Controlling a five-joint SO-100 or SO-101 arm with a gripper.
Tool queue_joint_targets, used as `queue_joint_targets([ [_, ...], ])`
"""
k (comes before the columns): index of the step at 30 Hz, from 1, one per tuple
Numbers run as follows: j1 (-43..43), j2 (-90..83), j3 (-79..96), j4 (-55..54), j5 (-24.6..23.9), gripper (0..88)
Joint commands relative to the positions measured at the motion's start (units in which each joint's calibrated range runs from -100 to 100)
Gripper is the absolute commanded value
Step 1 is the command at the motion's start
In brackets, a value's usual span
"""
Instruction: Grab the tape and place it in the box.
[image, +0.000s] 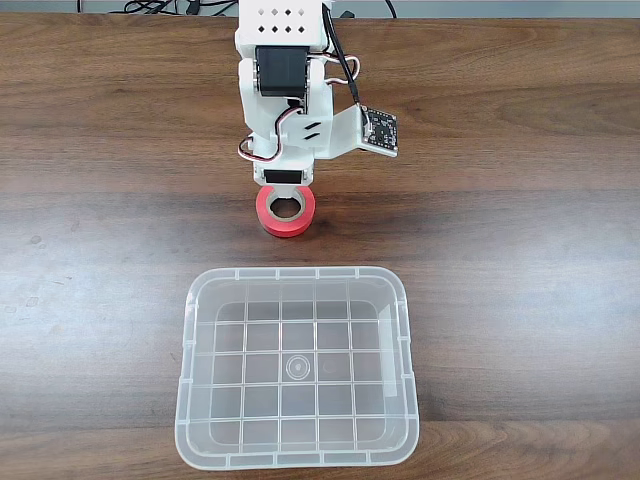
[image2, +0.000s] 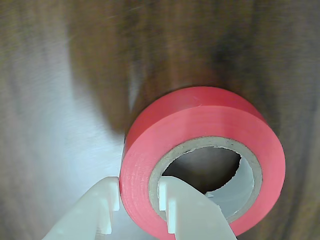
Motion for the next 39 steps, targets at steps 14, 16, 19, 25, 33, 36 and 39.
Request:
queue_joint_targets([
  [14, -0.20, -12.02, -46.22, 25.14, -0.25, 2.1],
  [16, -0.20, -12.02, -46.57, 25.39, -0.25, 2.1],
  [19, -0.20, -12.02, -47.00, 25.48, -0.25, 2.1],
  [25, -0.20, -12.10, -47.36, 25.31, -0.25, 2.1],
  [33, -3.35, -9.61, -54.54, 21.88, -1.84, 2.0],
  [36, -4.15, -4.38, -59.71, 19.83, -2.68, 2.0],
  [39, -4.23, 2.70, -65.58, 18.97, -2.73, 2.0],
])
